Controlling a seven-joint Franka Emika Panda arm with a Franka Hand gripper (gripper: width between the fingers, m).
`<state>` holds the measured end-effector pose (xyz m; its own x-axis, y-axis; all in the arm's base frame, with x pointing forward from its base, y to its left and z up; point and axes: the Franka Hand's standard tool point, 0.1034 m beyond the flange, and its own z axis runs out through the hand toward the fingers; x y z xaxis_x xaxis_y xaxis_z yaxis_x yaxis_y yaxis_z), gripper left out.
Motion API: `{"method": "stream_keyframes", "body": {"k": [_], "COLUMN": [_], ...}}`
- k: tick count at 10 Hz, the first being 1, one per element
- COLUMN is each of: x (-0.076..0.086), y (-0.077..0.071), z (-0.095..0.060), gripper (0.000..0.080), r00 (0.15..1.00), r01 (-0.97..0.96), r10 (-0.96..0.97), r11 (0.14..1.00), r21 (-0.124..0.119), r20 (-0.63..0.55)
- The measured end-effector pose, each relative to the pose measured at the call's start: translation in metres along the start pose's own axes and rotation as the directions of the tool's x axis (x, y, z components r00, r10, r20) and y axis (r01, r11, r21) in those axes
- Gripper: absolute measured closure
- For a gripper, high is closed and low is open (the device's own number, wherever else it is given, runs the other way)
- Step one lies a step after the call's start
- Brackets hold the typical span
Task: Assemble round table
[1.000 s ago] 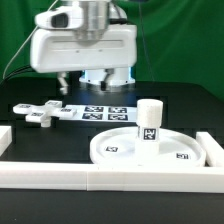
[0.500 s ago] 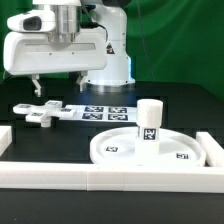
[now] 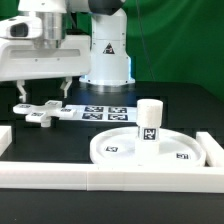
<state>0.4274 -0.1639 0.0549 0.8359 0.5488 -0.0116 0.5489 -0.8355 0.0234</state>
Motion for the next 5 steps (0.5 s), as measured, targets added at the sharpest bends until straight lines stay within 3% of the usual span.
{"method": "stream_keyframes", "body": {"k": [2, 5], "x": [-0.01, -0.008], "y": [-0.001, -0.011], "z": [0.011, 0.015], "gripper": [0.015, 0.015], "r00": [1.0, 1.0], "r01": [-0.002, 0.002], "r10": [0.001, -0.003], "r11": [1.0, 1.0], "r21": [0.016, 0.027], "r20": [0.018, 0.025]}}
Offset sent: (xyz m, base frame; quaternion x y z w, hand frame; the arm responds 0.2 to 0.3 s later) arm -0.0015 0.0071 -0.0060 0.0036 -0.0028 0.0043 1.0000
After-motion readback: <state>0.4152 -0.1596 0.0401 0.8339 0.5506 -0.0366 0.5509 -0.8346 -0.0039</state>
